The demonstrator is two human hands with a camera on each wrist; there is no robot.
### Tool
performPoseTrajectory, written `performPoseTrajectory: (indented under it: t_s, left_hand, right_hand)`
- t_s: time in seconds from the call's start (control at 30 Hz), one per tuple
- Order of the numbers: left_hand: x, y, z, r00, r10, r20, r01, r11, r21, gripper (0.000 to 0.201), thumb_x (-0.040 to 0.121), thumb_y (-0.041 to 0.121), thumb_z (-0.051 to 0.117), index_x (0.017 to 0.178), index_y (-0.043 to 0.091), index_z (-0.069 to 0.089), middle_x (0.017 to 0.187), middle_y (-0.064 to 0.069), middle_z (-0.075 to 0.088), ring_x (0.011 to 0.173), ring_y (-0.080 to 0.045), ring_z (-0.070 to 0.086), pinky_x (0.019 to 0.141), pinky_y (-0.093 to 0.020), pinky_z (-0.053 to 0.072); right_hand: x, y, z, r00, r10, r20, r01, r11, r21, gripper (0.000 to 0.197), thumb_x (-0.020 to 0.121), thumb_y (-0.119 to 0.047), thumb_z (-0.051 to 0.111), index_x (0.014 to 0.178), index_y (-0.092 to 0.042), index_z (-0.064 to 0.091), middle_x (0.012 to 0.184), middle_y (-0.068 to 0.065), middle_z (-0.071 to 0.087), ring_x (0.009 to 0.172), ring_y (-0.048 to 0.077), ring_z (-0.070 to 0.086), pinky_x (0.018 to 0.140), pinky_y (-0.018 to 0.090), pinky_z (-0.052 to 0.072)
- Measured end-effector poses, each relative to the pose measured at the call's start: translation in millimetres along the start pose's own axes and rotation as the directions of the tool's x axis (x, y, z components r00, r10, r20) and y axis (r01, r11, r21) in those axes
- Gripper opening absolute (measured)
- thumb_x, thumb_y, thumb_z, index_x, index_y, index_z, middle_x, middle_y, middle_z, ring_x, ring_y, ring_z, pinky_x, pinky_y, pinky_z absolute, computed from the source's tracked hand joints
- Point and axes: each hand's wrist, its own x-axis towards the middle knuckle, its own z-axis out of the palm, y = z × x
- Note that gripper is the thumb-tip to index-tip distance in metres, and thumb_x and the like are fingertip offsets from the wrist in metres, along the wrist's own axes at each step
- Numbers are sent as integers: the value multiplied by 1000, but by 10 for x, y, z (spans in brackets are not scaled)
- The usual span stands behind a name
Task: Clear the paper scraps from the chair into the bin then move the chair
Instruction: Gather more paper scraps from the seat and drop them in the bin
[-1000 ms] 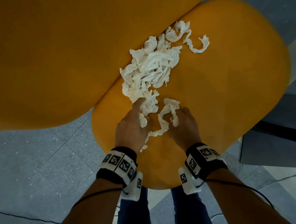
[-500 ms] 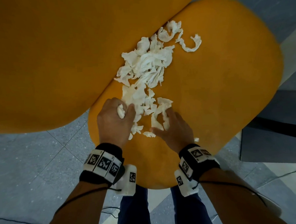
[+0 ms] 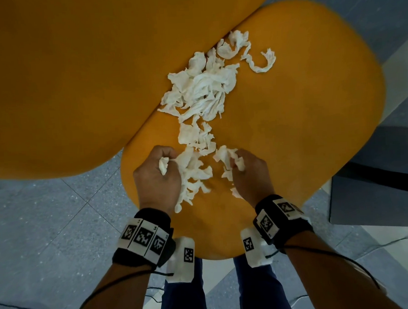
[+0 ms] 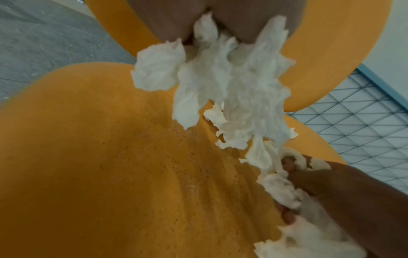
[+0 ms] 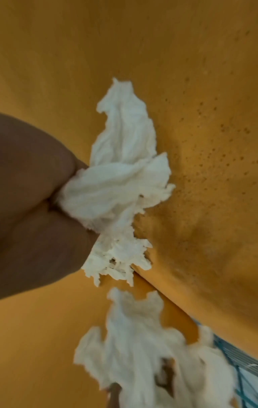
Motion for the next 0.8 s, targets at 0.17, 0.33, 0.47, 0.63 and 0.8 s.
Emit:
performPoseTrajectory:
  t_s: [0.17,0.33,0.47,0.63,0.8]
  left_hand:
    - [-78,123,-31,995,11,95,-9,1000,-26,10,89,23,64,80,19,62,66,6,61,57,-4,54,51,-14,43]
    - [-85,133,-80,981,54,186,-56,998,6,28,79,-1,73,76,21,56,85,2,64,82,-6,60,72,-7,45]
    - [-92,185,-184,977,71,203,-59,996,-64,47,71,-20,55,71,27,51,87,-7,59,81,4,54,74,-10,42]
    - [-80,254,-307,969,152,195,-134,986,-102,50,68,-27,47,74,22,54,90,-7,59,90,2,55,82,-8,41]
    - [-35,391,-403,945,175,278,-157,984,-85,38,83,-13,54,86,24,64,98,8,67,99,-1,61,84,-10,46]
  right_hand:
    - [-45,-106,-214,997,16,-71,-3,985,175,27,89,-17,47,63,-22,39,51,-7,34,46,10,31,44,18,21]
    - [-97,-330,-383,986,144,-82,-114,950,291,54,97,-41,44,53,-16,26,50,1,23,49,15,17,49,27,13]
    - [-112,-477,-456,964,190,-184,-118,932,343,51,98,-30,51,55,-15,29,51,4,26,51,16,20,48,29,16]
    - [-180,-639,-551,910,331,-249,-141,812,566,31,84,-3,60,65,-13,38,58,5,32,53,15,27,47,25,25]
    - [-266,-745,-585,864,408,-294,-64,669,741,23,86,4,52,73,-11,41,69,12,41,58,19,50,54,28,41]
